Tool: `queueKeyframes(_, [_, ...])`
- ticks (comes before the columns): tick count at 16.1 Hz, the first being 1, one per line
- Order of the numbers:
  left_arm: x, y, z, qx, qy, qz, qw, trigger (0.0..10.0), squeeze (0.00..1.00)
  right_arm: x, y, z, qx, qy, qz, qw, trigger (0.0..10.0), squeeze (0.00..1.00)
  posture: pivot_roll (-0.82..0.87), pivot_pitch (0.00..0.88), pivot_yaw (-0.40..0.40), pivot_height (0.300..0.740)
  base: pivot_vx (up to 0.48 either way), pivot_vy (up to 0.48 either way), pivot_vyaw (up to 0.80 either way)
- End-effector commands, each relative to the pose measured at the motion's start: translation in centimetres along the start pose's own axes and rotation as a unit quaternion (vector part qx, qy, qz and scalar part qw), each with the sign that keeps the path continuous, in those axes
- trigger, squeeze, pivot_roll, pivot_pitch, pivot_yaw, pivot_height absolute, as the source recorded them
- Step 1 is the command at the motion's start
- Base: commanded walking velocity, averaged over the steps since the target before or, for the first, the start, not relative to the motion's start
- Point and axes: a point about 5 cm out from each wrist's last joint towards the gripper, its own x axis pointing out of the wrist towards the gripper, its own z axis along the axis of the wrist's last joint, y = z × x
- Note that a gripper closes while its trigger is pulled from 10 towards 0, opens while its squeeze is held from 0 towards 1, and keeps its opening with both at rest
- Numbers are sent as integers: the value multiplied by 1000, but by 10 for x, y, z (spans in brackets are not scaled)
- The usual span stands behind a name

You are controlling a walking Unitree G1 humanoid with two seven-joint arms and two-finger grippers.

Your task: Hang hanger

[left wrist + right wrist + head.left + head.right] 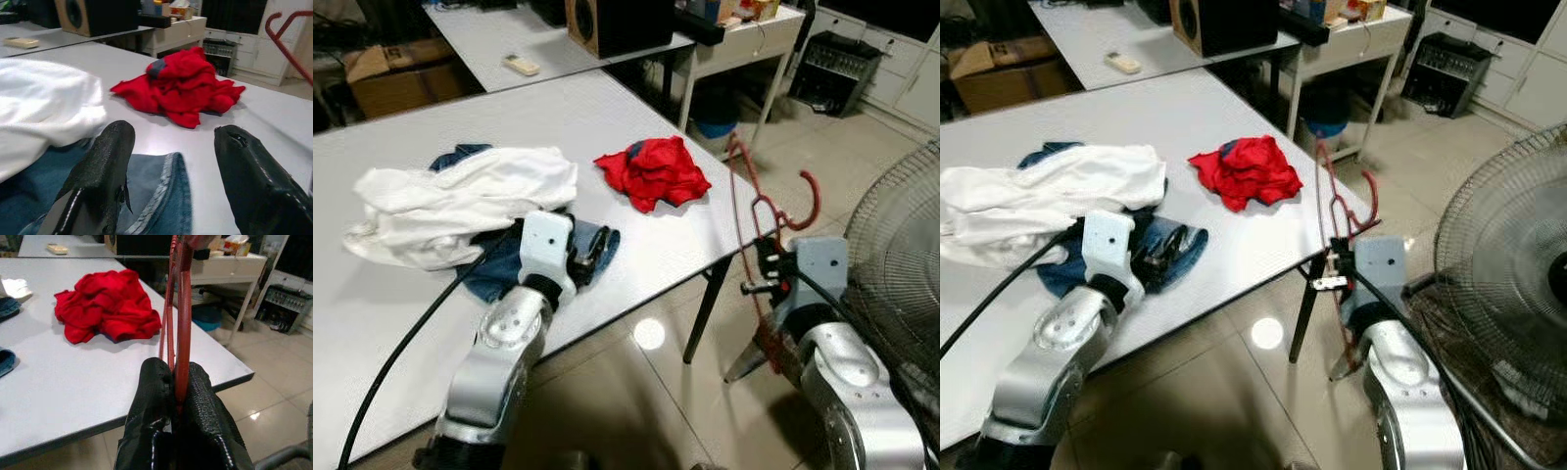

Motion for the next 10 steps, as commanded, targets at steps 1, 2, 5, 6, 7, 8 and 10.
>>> queueKeyframes(1, [-3,1,4,0,-8,-5,1000,10000,0,1,2,4,12,-12,7,1000,10000,0,35,52,-5,740,0,0,800])
queueKeyframes(2, [-3,3,5,7,-11,-5,1000,10000,0,1,5,5,11,-15,11,1000,10000,0,36,48,-2,740,285,0,800])
queueKeyframes(5, [-1,8,8,10,-13,-1,1000,10000,0,-2,9,6,7,-18,21,1000,10000,0,31,45,15,740,303,0,533])
queueKeyframes(6, [0,9,8,12,-13,-2,1000,10000,0,-2,6,4,13,-17,13,1000,10000,0,31,45,19,740,304,0,0])
queueKeyframes(7, [1,9,8,13,-12,-5,1000,10000,0,-3,5,3,16,-15,7,1000,10000,0,29,45,26,740,304,0,0])
queueKeyframes(8, [2,10,9,11,-11,-6,1000,10000,0,-4,4,3,17,-15,3,1000,10000,0,24,45,32,740,304,0,0])
queueKeyframes(10, [3,9,8,9,-10,-8,1000,10000,0,-5,3,3,16,-16,-2,1000,10000,0,12,44,40,740,304,0,0])
